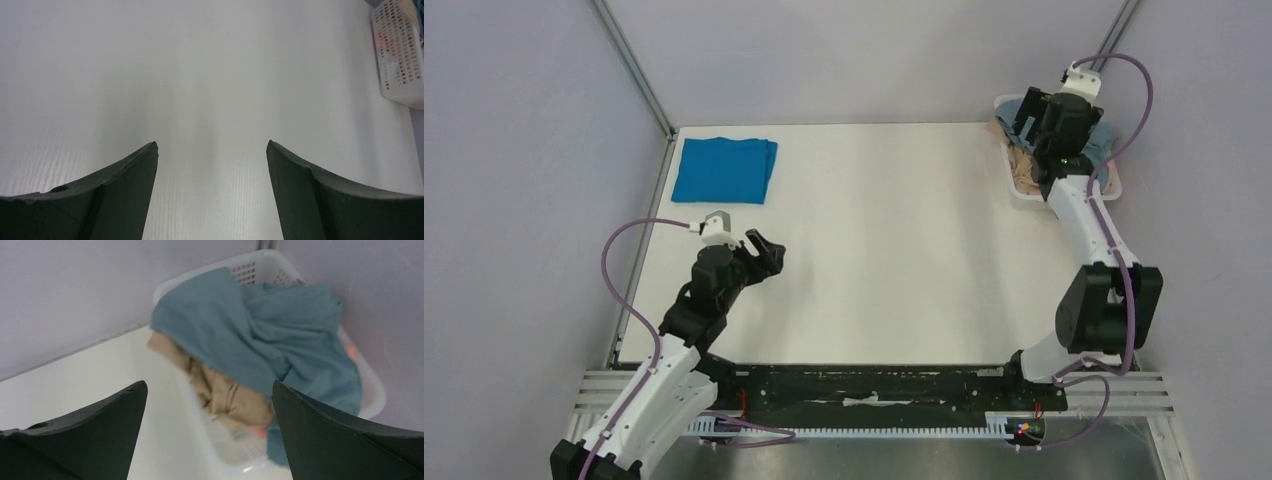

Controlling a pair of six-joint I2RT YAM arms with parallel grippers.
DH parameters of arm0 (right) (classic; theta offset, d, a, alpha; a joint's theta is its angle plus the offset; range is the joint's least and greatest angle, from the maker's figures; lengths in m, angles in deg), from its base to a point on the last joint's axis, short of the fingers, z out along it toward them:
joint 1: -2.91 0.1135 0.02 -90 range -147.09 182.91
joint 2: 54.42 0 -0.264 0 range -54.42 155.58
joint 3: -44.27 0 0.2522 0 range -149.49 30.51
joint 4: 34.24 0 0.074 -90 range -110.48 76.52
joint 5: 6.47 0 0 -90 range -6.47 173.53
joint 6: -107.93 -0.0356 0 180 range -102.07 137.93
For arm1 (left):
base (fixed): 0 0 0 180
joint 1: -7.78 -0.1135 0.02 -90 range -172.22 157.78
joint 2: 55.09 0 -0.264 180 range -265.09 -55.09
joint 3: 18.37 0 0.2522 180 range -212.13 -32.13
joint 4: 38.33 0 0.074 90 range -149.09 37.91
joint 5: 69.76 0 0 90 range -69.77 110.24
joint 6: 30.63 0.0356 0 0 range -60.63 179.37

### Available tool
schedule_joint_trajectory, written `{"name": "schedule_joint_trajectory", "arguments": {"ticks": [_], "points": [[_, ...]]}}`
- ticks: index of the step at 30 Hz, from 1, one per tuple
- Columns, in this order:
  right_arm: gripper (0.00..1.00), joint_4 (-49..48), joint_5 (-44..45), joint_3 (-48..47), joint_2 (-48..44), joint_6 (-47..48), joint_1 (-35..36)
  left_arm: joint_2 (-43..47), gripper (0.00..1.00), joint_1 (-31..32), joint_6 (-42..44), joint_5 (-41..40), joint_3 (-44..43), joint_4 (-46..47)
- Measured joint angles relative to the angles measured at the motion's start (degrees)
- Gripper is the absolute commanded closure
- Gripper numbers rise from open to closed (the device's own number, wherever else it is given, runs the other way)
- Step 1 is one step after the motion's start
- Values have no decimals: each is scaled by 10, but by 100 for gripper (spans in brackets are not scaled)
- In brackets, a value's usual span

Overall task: Fold and stack the t-shirts
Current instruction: Grab crumpled tshirt from bin with the right arm

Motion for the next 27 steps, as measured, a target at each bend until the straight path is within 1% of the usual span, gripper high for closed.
{"name": "schedule_joint_trajectory", "arguments": {"ticks": [3,5,8,10,13,14,15,16,19,20,21,27], "points": [[2,13,-33,-88,100,64,-55,-16,15,0,0,-2,0,8],[2,19,-56,-147,164,114,-72,-32,15,0,0,-3,0,13],[2,29,-74,-236,256,177,-73,-60,15,0,0,-5,0,15],[3,35,-81,-287,310,200,-73,-80,15,0,0,-5,0,16],[6,35,-94,-332,368,215,-76,-102,15,0,0,-5,-1,16],[9,35,-97,-338,381,218,-79,-109,15,0,0,-7,-2,16],[14,34,-98,-339,390,220,-82,-115,15,0,0,-9,-3,16],[24,34,-99,-339,399,222,-87,-121,15,0,0,-12,-4,15],[76,26,-104,-341,424,228,-102,-134,15,0,0,-19,-12,16],[89,24,-108,-344,430,230,-105,-135,15,0,1,-19,-14,16],[99,22,-113,-349,435,231,-107,-135,15,0,1,-20,-16,16],[100,16,-128,-365,422,214,-110,-124,15,0,1,-35,-18,14]]}}
